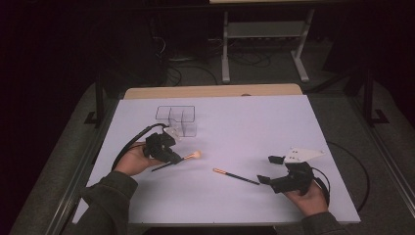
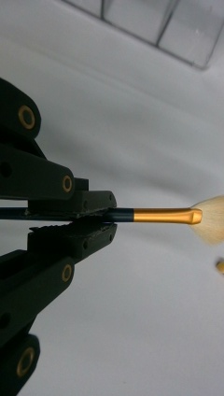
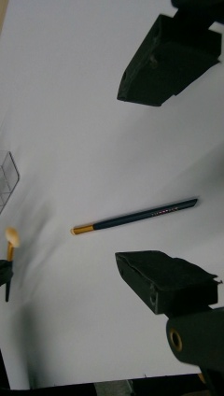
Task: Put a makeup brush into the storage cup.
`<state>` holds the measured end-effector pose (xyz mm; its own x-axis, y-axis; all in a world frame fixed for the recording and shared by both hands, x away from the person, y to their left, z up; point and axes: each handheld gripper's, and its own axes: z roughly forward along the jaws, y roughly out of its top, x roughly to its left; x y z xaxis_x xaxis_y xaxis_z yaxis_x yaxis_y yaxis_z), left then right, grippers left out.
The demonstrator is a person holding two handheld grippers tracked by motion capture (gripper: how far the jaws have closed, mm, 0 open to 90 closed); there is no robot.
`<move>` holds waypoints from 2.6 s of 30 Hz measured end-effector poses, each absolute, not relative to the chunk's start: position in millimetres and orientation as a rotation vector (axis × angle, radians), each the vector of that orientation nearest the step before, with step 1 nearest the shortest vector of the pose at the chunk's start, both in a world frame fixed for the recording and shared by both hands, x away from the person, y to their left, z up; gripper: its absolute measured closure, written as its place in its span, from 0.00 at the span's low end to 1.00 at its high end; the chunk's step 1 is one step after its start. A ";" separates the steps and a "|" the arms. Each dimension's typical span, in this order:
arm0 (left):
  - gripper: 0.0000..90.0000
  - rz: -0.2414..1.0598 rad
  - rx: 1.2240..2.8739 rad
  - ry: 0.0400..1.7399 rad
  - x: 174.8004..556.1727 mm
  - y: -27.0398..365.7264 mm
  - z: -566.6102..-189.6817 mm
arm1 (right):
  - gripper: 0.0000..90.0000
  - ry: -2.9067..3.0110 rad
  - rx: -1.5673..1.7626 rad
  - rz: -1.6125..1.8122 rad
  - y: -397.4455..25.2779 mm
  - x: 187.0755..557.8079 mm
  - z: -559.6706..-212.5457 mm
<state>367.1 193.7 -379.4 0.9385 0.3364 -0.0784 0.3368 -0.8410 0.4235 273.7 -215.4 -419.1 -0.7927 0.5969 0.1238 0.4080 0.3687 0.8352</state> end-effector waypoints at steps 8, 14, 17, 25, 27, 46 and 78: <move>0.93 0.019 2.550 0.502 356.2 207.2 -363.0 | 0.19 2.422 0.897 1.396 -219.0 274.9 -406.0; 0.93 0.027 2.470 0.517 345.9 216.5 -354.8 | 0.21 2.454 0.903 1.389 -214.9 278.3 -401.7; 0.93 0.037 2.450 0.512 342.3 218.4 -352.8 | 0.22 2.461 0.885 1.390 -212.5 279.7 -400.1; 0.93 0.049 2.361 0.502 331.0 224.2 -351.0 | 0.21 2.499 0.839 1.367 -200.1 286.8 -383.6; 0.93 0.042 2.350 0.499 329.8 224.7 -351.6 | 0.21 2.498 0.834 1.369 -199.3 287.8 -382.5; 0.93 0.011 2.212 0.445 313.1 222.4 -346.8 | 0.27 2.559 0.792 1.431 -175.8 298.2 -369.6; 0.93 -0.045 2.138 0.338 299.2 193.8 -354.2 | 0.39 2.756 0.538 1.511 -107.7 306.7 -346.5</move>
